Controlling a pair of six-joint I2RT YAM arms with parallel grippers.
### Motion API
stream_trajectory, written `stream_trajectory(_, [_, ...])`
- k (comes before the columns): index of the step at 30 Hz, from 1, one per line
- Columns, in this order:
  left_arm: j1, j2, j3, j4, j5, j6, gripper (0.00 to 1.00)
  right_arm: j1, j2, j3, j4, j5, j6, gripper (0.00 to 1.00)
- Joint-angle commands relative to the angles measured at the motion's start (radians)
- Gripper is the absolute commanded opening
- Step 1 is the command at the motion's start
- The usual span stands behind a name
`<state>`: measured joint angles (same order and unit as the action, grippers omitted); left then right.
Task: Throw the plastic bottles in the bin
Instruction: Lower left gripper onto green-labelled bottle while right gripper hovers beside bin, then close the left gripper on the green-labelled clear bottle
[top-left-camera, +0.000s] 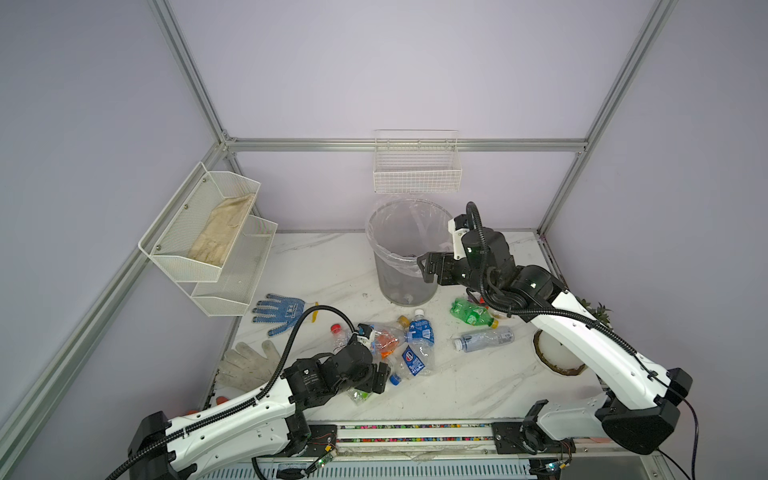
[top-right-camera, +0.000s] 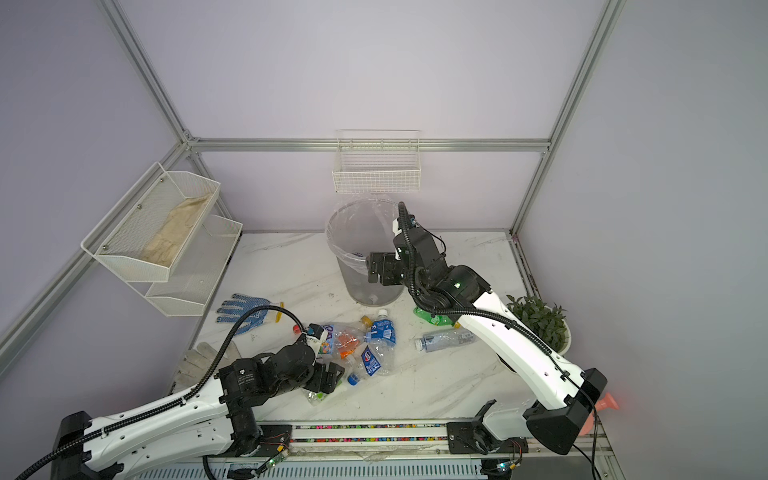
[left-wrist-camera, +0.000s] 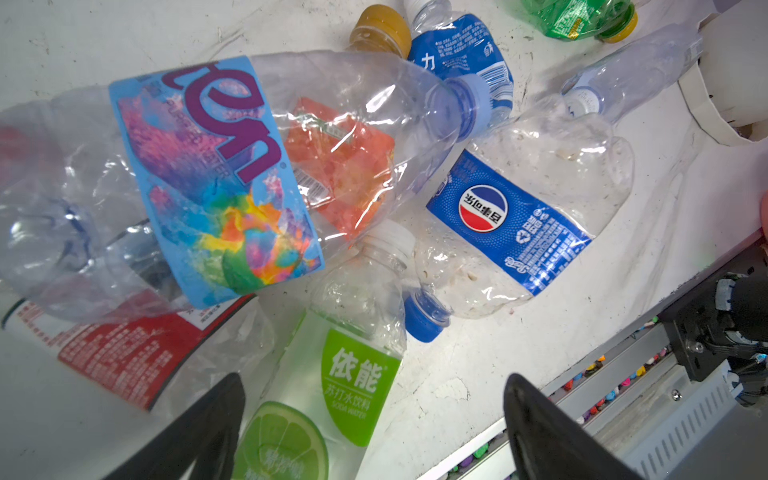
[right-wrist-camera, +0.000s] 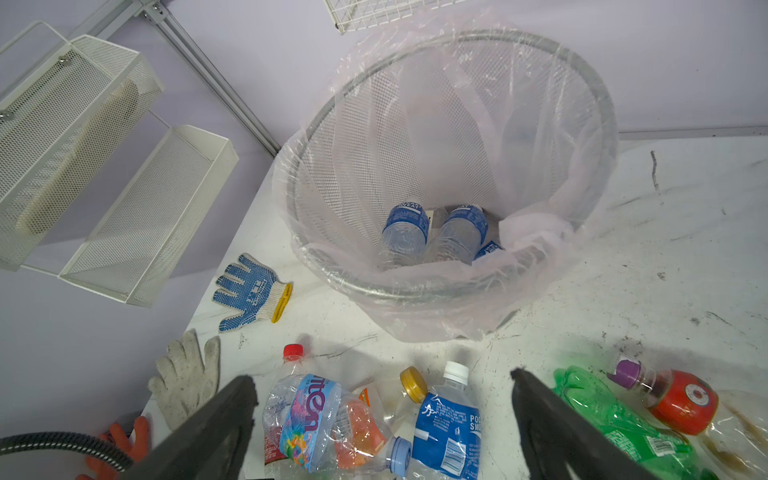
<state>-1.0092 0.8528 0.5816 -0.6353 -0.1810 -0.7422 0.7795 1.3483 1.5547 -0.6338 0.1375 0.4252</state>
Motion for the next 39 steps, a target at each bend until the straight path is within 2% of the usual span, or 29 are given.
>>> stream_trajectory(1, [-0.002, 0.012, -0.046, 0.041, 0.015, -0.020, 0.96, 0.001, -0.030, -0.020, 0.029, -0.006, 0.012, 0.97])
stream_trajectory(27, [-0.002, 0.224, -0.051, 0.107, 0.069, -0.026, 0.97, 0.002, -0.092, -0.126, 0.045, 0.006, 0.015, 0.97])
stream_trajectory(34, [-0.002, 0.298, -0.037, 0.110, 0.088, -0.013, 0.94, 0.001, -0.107, -0.147, 0.045, 0.011, 0.017, 0.97])
stream_trajectory(39, [-0.002, 0.353, -0.020, 0.105, 0.094, -0.005, 0.89, 0.001, -0.118, -0.157, 0.046, 0.017, 0.018, 0.97])
